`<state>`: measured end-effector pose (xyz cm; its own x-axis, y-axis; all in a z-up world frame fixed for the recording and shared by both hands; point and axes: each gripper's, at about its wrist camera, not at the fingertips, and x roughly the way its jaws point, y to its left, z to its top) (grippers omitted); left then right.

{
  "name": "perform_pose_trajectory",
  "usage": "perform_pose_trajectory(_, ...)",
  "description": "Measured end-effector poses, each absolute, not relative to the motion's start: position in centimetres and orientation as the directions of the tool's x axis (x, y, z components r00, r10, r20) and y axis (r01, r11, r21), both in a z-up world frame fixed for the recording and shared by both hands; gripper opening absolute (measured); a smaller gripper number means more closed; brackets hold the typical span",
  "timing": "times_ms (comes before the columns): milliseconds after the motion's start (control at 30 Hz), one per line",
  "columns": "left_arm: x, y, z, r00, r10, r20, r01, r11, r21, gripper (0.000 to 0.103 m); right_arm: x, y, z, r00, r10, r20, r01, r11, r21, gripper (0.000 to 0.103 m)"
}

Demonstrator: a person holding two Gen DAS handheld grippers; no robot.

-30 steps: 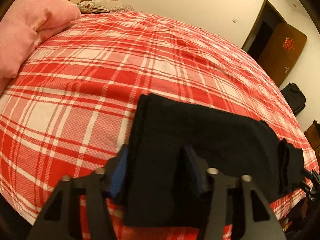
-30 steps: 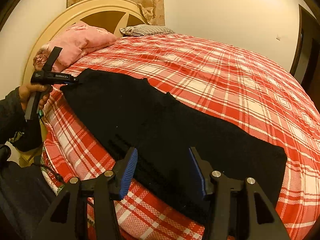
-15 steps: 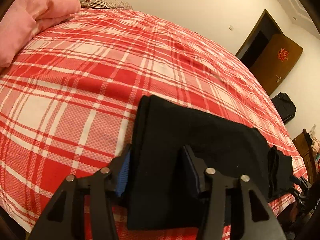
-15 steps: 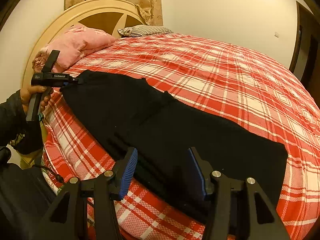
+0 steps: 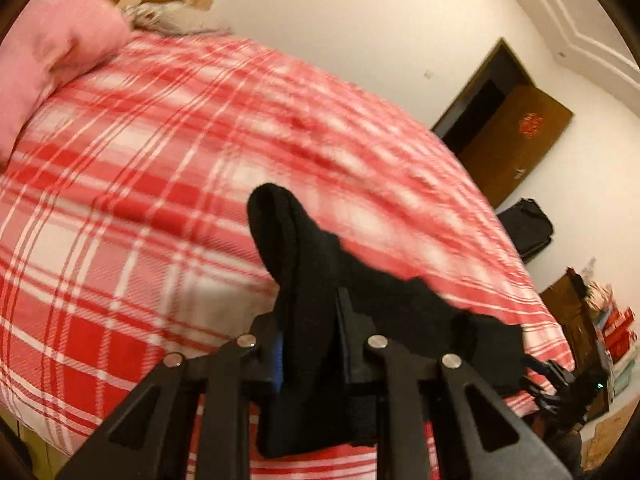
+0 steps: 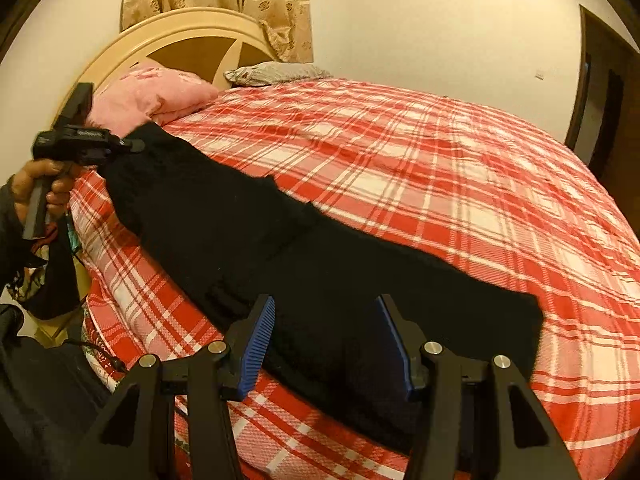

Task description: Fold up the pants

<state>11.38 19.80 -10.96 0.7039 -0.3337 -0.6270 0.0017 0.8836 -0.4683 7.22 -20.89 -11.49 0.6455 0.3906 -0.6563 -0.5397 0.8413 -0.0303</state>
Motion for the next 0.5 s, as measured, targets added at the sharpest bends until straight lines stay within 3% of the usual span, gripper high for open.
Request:
perform_pose_trajectory(200,11.2,14.1,-6.1,0.709,-0.434,-0.556,0.172,0.871,-0.461,0.021,6.8,-24.7,-9.6,0.696,0.363,-0.62,-0.47,0.883,-0.011,0.054)
perform_pose_trajectory(367,11.8,9.0,-3.8,0.672,-0.508,-0.539,0.293,0.851,-0.436,0.021,6.5,-29.3,-9.2,0.727,0.324,-0.605,-0.378,0.925,0.041,0.054)
perform_pose_trajectory(500,12.7,3.6,-2.7,0.607,-0.572,-0.552,0.406,0.82,-0.403,0.021,6.8,-33.4,-9.5,0.741,0.289,-0.606,-0.275,0.954,0.119,0.06)
